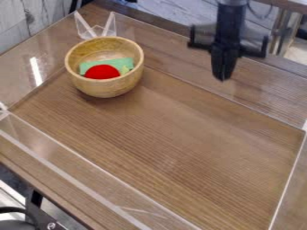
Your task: Move the red fruit to the right
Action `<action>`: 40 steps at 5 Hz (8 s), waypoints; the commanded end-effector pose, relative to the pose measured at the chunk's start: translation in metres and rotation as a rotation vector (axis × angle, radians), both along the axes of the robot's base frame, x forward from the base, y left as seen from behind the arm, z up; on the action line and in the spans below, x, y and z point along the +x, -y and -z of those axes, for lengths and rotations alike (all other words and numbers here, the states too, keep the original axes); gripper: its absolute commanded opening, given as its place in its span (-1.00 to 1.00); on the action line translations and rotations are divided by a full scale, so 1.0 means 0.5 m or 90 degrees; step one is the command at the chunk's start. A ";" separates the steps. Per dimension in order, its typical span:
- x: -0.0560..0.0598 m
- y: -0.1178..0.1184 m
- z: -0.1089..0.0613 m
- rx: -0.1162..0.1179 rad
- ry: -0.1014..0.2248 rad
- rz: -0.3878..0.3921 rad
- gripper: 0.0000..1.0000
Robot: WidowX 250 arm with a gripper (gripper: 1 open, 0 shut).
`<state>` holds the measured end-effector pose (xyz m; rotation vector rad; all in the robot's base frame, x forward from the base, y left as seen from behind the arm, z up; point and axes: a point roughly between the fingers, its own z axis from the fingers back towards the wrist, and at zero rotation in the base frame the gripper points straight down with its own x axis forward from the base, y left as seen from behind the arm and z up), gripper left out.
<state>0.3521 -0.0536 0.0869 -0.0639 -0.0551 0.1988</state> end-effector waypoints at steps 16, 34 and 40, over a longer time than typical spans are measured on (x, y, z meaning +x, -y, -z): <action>-0.123 -0.351 -0.025 -0.023 0.009 0.140 1.00; -0.074 -0.415 0.120 -0.060 -0.052 0.125 -1.00; -0.118 -0.429 0.145 -0.106 -0.070 0.179 1.00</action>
